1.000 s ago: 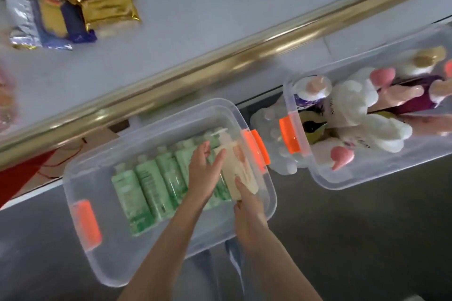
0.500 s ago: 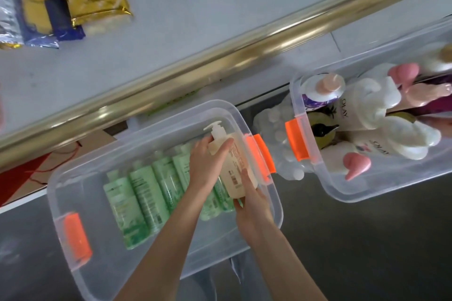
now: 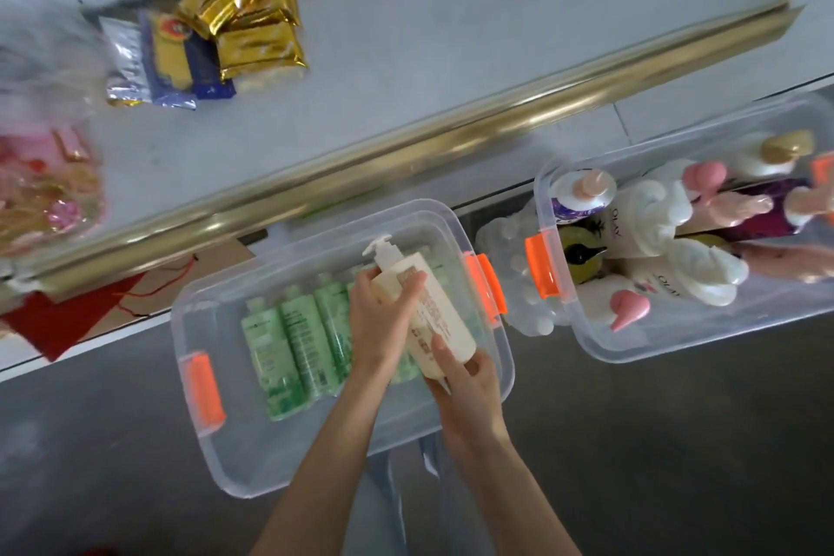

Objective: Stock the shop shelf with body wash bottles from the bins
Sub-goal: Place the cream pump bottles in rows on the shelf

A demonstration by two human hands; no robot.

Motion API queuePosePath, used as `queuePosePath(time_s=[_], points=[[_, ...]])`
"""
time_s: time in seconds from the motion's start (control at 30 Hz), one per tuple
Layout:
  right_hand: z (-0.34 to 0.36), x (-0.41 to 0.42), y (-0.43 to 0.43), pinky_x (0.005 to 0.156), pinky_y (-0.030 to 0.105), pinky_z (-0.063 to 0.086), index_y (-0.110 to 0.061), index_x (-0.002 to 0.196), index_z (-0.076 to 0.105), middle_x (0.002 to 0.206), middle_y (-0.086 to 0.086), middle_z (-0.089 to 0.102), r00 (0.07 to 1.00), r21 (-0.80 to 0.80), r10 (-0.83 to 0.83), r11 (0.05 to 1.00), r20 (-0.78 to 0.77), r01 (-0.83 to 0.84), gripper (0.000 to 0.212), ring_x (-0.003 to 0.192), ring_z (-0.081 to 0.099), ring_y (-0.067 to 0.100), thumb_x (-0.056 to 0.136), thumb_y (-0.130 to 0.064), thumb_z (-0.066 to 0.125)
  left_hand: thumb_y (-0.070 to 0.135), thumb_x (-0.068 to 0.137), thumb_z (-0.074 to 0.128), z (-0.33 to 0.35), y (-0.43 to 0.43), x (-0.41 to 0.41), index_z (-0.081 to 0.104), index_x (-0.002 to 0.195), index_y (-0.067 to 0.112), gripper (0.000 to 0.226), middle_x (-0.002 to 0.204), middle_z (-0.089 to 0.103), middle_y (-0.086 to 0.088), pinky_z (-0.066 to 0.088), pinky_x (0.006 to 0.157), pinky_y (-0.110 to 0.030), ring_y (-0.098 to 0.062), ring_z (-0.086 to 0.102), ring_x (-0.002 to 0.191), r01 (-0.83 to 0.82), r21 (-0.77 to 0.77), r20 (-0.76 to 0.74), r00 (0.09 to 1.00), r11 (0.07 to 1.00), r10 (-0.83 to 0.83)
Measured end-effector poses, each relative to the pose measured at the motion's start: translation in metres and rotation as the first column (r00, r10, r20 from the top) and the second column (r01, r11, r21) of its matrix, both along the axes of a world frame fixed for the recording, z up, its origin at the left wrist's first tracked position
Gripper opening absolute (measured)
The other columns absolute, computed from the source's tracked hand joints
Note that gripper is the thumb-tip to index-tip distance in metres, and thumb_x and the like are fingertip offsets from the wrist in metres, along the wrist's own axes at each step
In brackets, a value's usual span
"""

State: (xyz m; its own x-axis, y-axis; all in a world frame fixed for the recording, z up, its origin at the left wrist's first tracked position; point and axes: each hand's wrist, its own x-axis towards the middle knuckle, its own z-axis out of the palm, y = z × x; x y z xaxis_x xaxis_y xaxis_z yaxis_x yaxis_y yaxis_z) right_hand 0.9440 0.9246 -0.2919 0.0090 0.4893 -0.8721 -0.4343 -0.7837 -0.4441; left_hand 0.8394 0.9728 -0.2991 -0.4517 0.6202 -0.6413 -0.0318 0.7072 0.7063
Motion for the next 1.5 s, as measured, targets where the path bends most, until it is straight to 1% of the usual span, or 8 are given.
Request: queuePosePath(time_s=[0.23, 0.33, 0.5, 0.67, 0.8, 1.07, 1.37, 1.5], points=[[0.115, -0.015, 0.004, 0.086, 0.039, 0.055, -0.005, 0.119, 0.047, 0.113, 0.012, 0.065, 0.977, 0.239, 0.199, 0.947, 0.080, -0.212, 0.060, 0.102, 0.066, 0.021, 0.071, -0.015, 0.081, 0.021, 0.082, 0.073, 0.141, -0.002, -0.026, 0.046, 0.109, 0.008, 0.041, 0.090, 0.064, -0.001, 0.049, 0.056, -0.015, -0.011, 0.064, 0.080, -0.156, 0.197, 0.072, 0.987, 0.968, 0.144], [0.175, -0.027, 0.007, 0.087, 0.040, 0.054, -0.005, 0.119, 0.048, 0.113, 0.010, 0.066, 0.958, 0.361, 0.285, 0.889, 0.042, -0.281, 0.081, 0.105, 0.066, 0.023, 0.061, -0.048, 0.084, 0.016, 0.078, 0.076, 0.209, -0.002, -0.044, 0.050, 0.107, 0.009, 0.040, 0.087, 0.064, 0.000, 0.048, 0.055, -0.014, -0.010, 0.064, 0.076, -0.212, 0.310, 0.059, 0.977, 0.927, 0.204], [0.262, -0.053, 0.023, 0.080, 0.019, 0.053, -0.005, 0.126, 0.052, 0.129, 0.012, 0.058, 0.891, 0.390, 0.405, 0.869, -0.207, -0.304, 0.077, 0.101, 0.066, 0.004, 0.071, -0.055, 0.074, 0.013, 0.072, 0.078, 0.304, -0.011, -0.094, 0.059, 0.109, 0.020, 0.042, 0.090, 0.069, -0.001, 0.050, 0.068, -0.029, -0.015, 0.066, 0.083, -0.220, 0.498, 0.187, 0.972, 0.839, 0.144], [0.326, -0.094, 0.041, 0.098, 0.045, 0.047, -0.006, 0.124, 0.059, 0.123, 0.018, 0.063, 0.651, 0.498, 0.584, 0.796, -0.485, -0.344, 0.061, 0.107, 0.064, 0.031, 0.080, -0.047, 0.067, 0.030, 0.059, 0.073, 0.382, -0.016, -0.140, 0.058, 0.110, 0.020, 0.054, 0.090, 0.069, -0.001, 0.051, 0.078, -0.037, -0.018, 0.065, 0.088, -0.232, 0.643, 0.306, 0.951, 0.730, 0.033], [0.368, -0.141, 0.041, 0.092, 0.046, 0.050, -0.005, 0.123, 0.054, 0.124, 0.015, 0.062, 0.700, 0.682, 0.636, 0.670, -0.324, -0.293, 0.075, 0.112, 0.061, 0.029, 0.065, -0.042, 0.082, 0.043, 0.064, 0.071, 0.430, -0.016, -0.180, 0.051, 0.128, 0.009, 0.075, 0.116, 0.063, -0.016, 0.054, 0.083, -0.038, -0.026, 0.062, 0.104, -0.185, 0.697, 0.271, 0.962, 0.693, -0.015], [0.414, -0.221, 0.048, 0.069, 0.019, 0.051, -0.012, 0.107, 0.047, 0.104, -0.002, 0.059, 0.876, 0.846, 0.416, 0.352, 0.242, -0.401, 0.069, 0.088, 0.063, -0.002, 0.056, -0.050, 0.073, 0.025, 0.080, 0.072, 0.476, -0.016, -0.249, 0.059, 0.116, 0.014, 0.040, 0.104, 0.072, -0.003, 0.056, 0.075, -0.030, -0.019, 0.068, 0.099, -0.035, 0.751, 0.093, 0.994, 0.659, -0.053], [0.436, -0.262, 0.086, 0.087, 0.033, 0.050, -0.007, 0.128, 0.054, 0.122, 0.010, 0.065, 0.513, 0.780, 0.811, 0.119, 0.281, -0.615, 0.064, 0.113, 0.062, 0.024, 0.074, -0.036, 0.073, 0.023, 0.078, 0.069, 0.474, -0.014, -0.310, 0.064, 0.098, 0.017, 0.022, 0.087, 0.075, -0.004, 0.057, 0.067, -0.031, -0.021, 0.071, 0.083, -0.061, 0.780, 0.159, 0.982, 0.623, -0.102], [0.437, -0.285, 0.094, 0.082, 0.035, 0.048, -0.016, 0.120, 0.062, 0.114, 0.009, 0.069, 0.511, 0.752, 0.772, 0.066, 0.378, -0.656, 0.052, 0.105, 0.064, 0.030, 0.073, -0.034, 0.073, 0.029, 0.078, 0.067, 0.472, -0.009, -0.335, 0.064, 0.103, 0.018, 0.027, 0.094, 0.074, -0.002, 0.057, 0.072, -0.027, -0.017, 0.070, 0.090, 0.039, 0.814, 0.051, 0.989, 0.580, -0.139]])
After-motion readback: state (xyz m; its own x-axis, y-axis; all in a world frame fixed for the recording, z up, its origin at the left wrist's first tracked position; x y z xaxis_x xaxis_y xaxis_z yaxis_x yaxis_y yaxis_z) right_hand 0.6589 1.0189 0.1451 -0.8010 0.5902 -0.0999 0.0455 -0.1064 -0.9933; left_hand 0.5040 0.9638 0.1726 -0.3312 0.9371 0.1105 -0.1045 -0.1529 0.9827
